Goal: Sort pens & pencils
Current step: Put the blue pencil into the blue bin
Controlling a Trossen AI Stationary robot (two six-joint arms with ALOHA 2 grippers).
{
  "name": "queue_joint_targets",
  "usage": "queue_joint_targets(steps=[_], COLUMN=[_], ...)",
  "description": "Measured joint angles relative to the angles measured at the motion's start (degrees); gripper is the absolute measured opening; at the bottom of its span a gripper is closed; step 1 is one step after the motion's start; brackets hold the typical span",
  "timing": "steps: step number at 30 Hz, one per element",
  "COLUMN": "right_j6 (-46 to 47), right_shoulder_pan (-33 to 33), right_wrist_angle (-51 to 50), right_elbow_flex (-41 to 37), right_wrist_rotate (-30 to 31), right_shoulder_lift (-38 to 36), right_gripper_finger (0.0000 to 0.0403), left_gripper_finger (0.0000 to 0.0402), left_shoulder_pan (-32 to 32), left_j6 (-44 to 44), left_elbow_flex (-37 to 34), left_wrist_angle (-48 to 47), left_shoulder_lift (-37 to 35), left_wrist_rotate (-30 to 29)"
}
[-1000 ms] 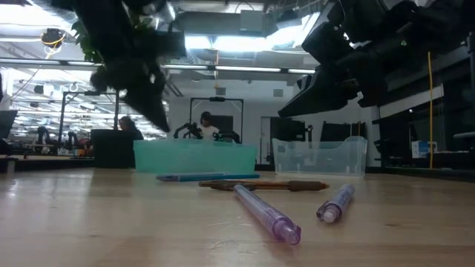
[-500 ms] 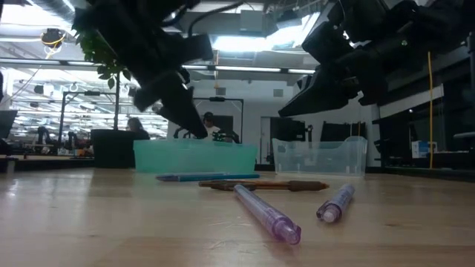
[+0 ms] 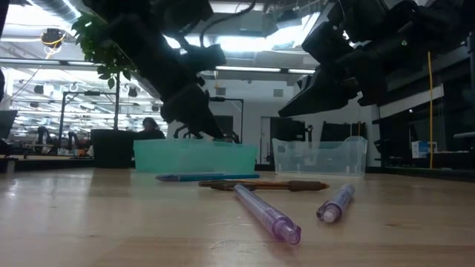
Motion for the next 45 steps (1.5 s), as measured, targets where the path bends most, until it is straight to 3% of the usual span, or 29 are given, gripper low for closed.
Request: queue_joint_targets(steps=[14, 37, 42, 45], right_j6=[0.1, -1.3, -1.3, -1.3], right_shoulder_pan=[0.0, 0.4, 0.4, 0.4], right_wrist_angle=[0.0, 0.1, 0.1, 0.1], right_elbow_flex=[0.0, 0.0, 0.0, 0.0], right_wrist_rotate=[0.0, -0.2, -0.2, -0.2], right_shoulder_lift=[0.0, 0.0, 0.0, 0.0], right_gripper_finger=[0.0037, 0.0037, 0.0037, 0.0037], left_gripper_finger=[0.0000, 0.0000, 0.0000, 0.0000], left_shoulder_pan=[3.0, 1.8, -0.7, -2.4], left_j6=[2.6, 1.0, 1.4, 2.3], left_elbow_flex=[15.6, 17.6, 20.8, 22.9], left_wrist_angle=[-15.5, -19.7, -20.1, -20.5], left_shoulder_lift=[13.1, 18.4, 18.6, 18.6], left_wrist_rotate=[-2.9, 1.5, 9.2, 9.3])
